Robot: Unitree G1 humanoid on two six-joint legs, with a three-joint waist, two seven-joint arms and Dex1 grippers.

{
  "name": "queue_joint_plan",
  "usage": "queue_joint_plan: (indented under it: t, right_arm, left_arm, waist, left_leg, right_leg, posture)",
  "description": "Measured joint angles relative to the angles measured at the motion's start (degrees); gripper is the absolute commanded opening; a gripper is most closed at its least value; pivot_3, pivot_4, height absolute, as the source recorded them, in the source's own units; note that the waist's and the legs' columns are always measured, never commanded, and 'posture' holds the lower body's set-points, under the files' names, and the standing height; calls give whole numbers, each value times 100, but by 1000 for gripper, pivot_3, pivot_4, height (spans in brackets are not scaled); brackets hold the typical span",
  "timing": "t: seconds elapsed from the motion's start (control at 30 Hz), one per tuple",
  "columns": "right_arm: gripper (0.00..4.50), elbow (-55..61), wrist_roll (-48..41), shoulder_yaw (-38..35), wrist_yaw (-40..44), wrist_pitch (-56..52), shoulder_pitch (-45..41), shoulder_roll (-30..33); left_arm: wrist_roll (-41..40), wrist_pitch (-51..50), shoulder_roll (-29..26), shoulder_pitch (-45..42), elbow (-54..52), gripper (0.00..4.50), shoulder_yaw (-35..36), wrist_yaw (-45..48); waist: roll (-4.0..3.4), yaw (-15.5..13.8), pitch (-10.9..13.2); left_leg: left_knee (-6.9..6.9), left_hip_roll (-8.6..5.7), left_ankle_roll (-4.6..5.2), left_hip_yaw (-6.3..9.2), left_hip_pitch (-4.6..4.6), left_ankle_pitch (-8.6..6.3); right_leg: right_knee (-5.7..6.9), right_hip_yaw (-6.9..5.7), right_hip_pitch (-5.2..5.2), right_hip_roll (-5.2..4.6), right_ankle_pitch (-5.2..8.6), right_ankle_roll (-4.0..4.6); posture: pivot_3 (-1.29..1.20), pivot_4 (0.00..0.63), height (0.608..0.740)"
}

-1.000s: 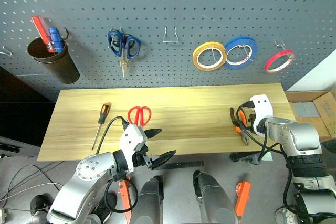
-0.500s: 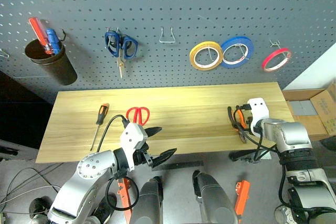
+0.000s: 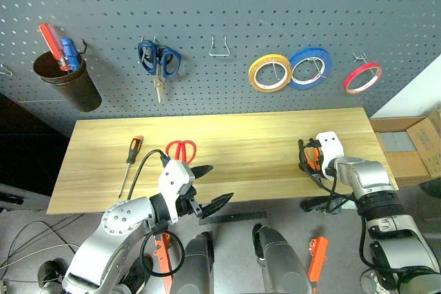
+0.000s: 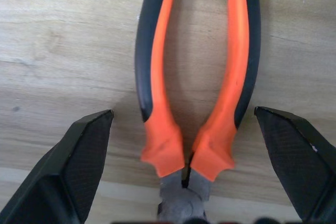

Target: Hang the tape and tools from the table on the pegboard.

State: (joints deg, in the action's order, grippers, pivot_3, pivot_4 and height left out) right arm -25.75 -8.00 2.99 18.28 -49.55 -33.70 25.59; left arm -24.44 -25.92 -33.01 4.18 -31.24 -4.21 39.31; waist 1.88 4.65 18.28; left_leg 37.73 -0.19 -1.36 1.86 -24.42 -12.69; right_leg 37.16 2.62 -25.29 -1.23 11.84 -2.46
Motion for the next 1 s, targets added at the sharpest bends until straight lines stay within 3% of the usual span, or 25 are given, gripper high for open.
queue_joint_plan:
  t: [0.1,0.23,0.57,0.8,1.0]
  right_arm:
    - [3569,-157,42,8,33,68,-72,-1]
    - [2185,-207,108,8,41,130,-72,-14]
    - [2149,25,210,3,264,-111,-19,5]
    - [2149,1633,-239,8,1045,-167,475,138]
    - [2149,2886,-839,138,2190,-186,858,542]
  left_arm:
    - [-23,-10,5,-41,0,4500,2,4]
    - [-29,-22,4,-45,0,4500,7,4]
    - [-16,1,45,-87,5,4500,72,-90]
    - [177,299,360,-231,23,4500,276,-487]
    - [-54,308,130,254,4,4500,555,-113]
  waist:
    - [0,-1,0]
    - [0,-2,0]
    - [-1,-7,-4]
    - [-5,-5,-9]
    - [-8,-19,-108]
  left_leg:
    - [16,1,0,-1,0,0]
    - [20,0,7,-6,0,4]
    - [20,0,13,-5,-3,8]
    - [19,1,13,-6,-5,8]
    - [20,3,14,-3,-8,8]
  right_leg:
    - [-1,3,6,1,-5,-13]
    - [-3,8,6,1,-11,-25]
    - [-3,8,3,0,-15,-26]
    - [-5,9,2,-1,-16,-28]
    - [-6,1,-1,-1,-18,-26]
  posture:
    - [-45,277,740]
    - [-44,278,740]
    - [-45,274,740]
    - [-45,240,740]
    - [-18,186,740]
